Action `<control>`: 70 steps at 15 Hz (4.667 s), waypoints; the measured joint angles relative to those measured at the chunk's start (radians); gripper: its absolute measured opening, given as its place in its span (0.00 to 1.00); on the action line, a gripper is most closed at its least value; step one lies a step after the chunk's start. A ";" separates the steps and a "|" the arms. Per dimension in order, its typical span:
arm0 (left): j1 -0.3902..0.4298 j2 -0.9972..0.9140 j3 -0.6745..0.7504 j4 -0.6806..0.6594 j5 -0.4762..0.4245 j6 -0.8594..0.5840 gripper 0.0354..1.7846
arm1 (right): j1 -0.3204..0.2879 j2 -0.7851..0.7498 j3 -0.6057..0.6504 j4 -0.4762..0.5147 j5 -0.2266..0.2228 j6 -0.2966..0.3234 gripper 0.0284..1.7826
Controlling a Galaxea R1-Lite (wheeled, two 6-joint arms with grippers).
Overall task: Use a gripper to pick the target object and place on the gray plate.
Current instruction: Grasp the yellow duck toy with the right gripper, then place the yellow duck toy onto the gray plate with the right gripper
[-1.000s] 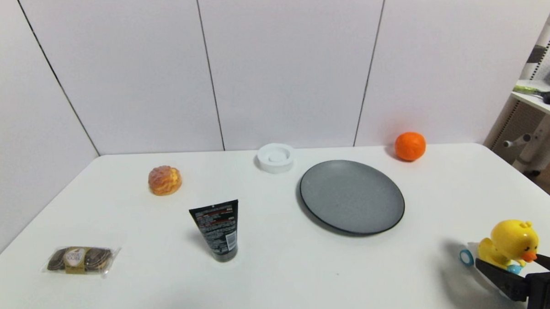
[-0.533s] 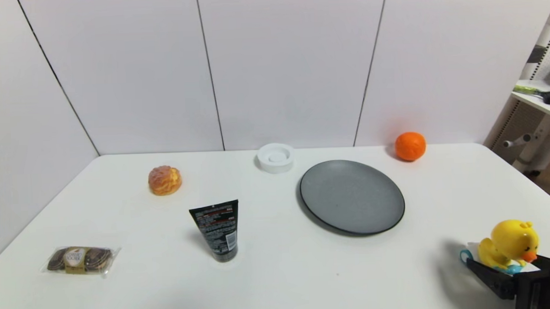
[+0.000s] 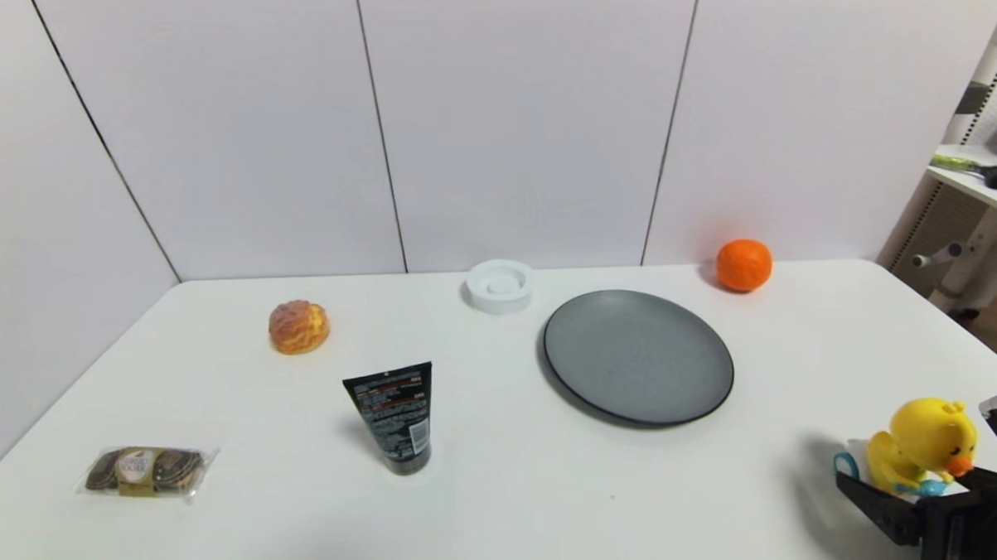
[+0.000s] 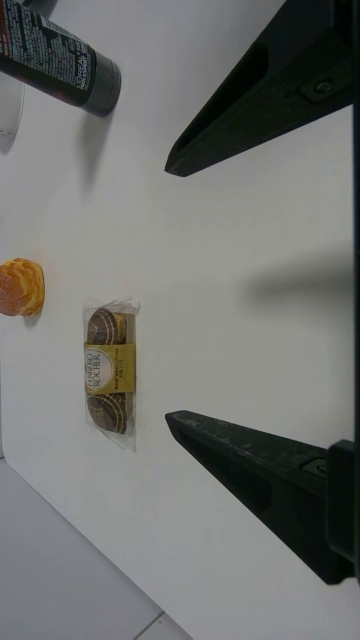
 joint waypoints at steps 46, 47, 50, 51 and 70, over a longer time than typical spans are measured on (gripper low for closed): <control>0.000 0.000 0.000 0.000 0.000 -0.001 0.94 | 0.007 0.113 -0.061 -0.095 -0.001 -0.009 0.22; 0.000 0.000 0.000 0.001 0.000 -0.001 0.94 | 0.008 0.101 -0.064 -0.090 0.000 -0.009 0.22; 0.000 0.000 0.000 0.000 0.000 -0.001 0.94 | 0.033 0.062 -0.066 -0.086 0.002 -0.008 0.22; 0.000 0.000 0.000 0.001 0.000 -0.001 0.94 | 0.040 0.053 -0.068 -0.088 0.002 -0.009 0.22; 0.000 0.000 0.000 0.000 0.000 -0.001 0.94 | 0.260 0.430 -0.646 -0.105 0.160 0.000 0.22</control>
